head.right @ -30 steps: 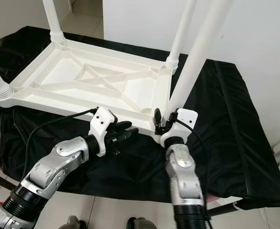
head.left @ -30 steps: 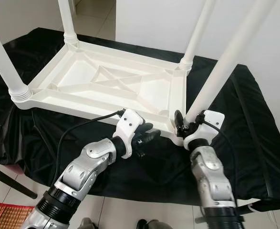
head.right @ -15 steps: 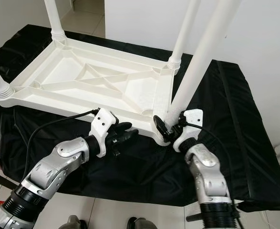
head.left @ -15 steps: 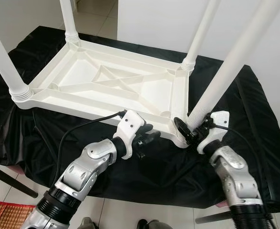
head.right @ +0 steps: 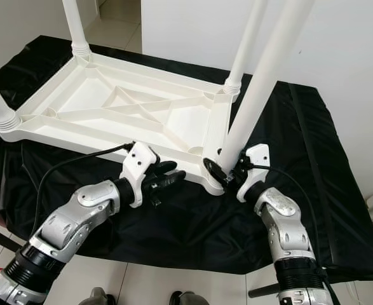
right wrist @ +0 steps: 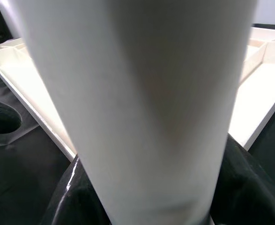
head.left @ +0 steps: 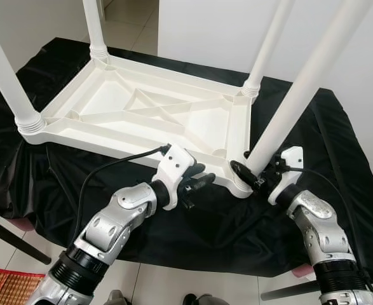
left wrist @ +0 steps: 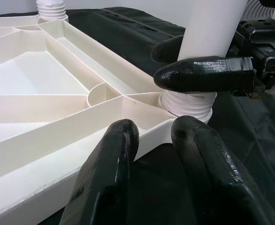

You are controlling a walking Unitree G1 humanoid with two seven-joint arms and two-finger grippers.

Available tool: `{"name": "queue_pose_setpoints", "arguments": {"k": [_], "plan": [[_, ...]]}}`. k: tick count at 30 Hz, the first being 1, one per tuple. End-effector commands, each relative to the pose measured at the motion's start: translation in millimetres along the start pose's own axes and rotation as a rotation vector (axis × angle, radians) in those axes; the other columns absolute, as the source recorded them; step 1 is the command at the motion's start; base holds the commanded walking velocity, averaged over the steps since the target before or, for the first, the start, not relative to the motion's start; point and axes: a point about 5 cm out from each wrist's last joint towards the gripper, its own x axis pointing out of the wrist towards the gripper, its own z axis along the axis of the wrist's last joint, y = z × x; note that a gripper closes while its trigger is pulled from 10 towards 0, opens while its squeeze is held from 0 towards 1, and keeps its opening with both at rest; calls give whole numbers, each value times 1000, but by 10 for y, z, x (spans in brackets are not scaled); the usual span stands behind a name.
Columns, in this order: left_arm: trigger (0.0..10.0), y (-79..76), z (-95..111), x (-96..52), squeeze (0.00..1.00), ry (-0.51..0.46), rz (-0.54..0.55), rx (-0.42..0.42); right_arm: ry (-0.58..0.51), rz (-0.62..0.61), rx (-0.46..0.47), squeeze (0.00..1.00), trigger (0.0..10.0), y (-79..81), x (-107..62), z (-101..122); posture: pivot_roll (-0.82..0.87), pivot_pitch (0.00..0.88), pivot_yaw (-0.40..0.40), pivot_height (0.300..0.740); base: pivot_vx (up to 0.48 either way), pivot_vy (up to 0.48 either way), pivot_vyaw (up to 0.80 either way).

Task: Building children table

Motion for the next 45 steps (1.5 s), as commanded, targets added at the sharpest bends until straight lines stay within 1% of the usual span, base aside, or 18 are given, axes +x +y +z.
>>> {"name": "queue_pose_setpoints", "arguments": {"k": [1, 6, 9, 13, 18, 19, 20, 21, 24, 27, 32, 33, 34, 35, 36, 39, 40, 45], "plan": [[10000, -56, -20, -1, 0, 10, -85, -7, 39, 6, 44, 0, 0, 32, -30, -105, 69, 112, -78, 740, 0, 0, 0], [10000, -67, -23, 2, 0, 9, -89, -7, -5, -55, 66, 0, 0, 81, -14, -53, 63, 114, -81, 740, 0, 0, 0], [10000, -84, -24, 5, 0, 6, -94, -12, -43, -186, 75, 0, 0, 158, 23, -20, 56, 117, -85, 740, 0, 0, 0], [10000, -87, -25, 6, 0, 5, -95, -14, -53, -219, 78, 0, 0, 181, 29, -14, 56, 117, -85, 740, 0, 0, 0], [10000, -96, -32, 9, 0, 5, -101, -20, -96, -417, 133, 0, 0, 364, 83, 13, 46, 127, -81, 740, 0, 0, 0], [10000, -96, -32, 9, 0, 5, -101, -20, -96, -417, 133, 0, 0, 364, 83, 13, 46, 127, -81, 740, 0, 0, 0], [10000, -97, -32, 11, 0, 6, -102, -21, -95, -505, 132, 0, 0, 398, 90, 18, 46, 127, -81, 740, 0, 0, 0], [10000, -97, -32, 11, 0, 6, -102, -21, -95, -505, 132, 0, 0, 398, 90, 18, 46, 127, -81, 740, 0, 0, 0], [10000, -104, -27, 15, 0, 3, -105, -22, -83, -647, 140, 0, 0, 518, 118, 16, 46, 130, -83, 740, 0, 0, 0], [10000, -121, -28, 15, 0, 0, -106, -27, -82, -643, 138, 0, 0, 641, 145, 31, 46, 134, -84, 740, 0, 0, 0], [10000, -133, -33, 10, 0, 2, -111, -28, -89, -641, 136, 0, 0, 604, 128, 53, 43, 134, -85, 740, 0, 0, 0], [10000, -131, -30, 9, 0, 2, -112, -28, -85, -643, 123, 0, 1059, 575, 119, 59, 43, 134, -85, 740, 0, 0, 0], [10000, -129, -27, 11, 0, 1, -111, -29, -91, -629, 124, 0, 10000, 546, 114, 67, 44, 134, -86, 740, 0, 0, 0], [10000, -129, -27, 11, 0, 1, -111, -29, -91, -629, 124, 0, 10000, 546, 114, 67, 44, 134, -86, 740, 0, 0, 0], [10000, -127, -25, 11, 0, 0, -110, -28, -96, -600, 130, 1000, 10000, 512, 111, 69, 44, 134, -86, 740, 0, 0, 0], [10000, -128, -26, 14, 0, -1, -109, -29, -96, -566, 115, 1000, 10000, 442, 98, 73, 44, 129, -87, 740, 0, 0, 0], [10000, -128, -24, 12, 0, -1, -109, -29, -98, -543, 75, 1000, 10000, 376, 85, 95, 44, 129, -87, 740, 0, 0, 0], [10000, -124, -18, 8, 0, -2, -109, -28, -95, -498, 92, 1000, 10000, 331, 84, 102, 44, 129, -87, 740, 0, 0, 0]]}}
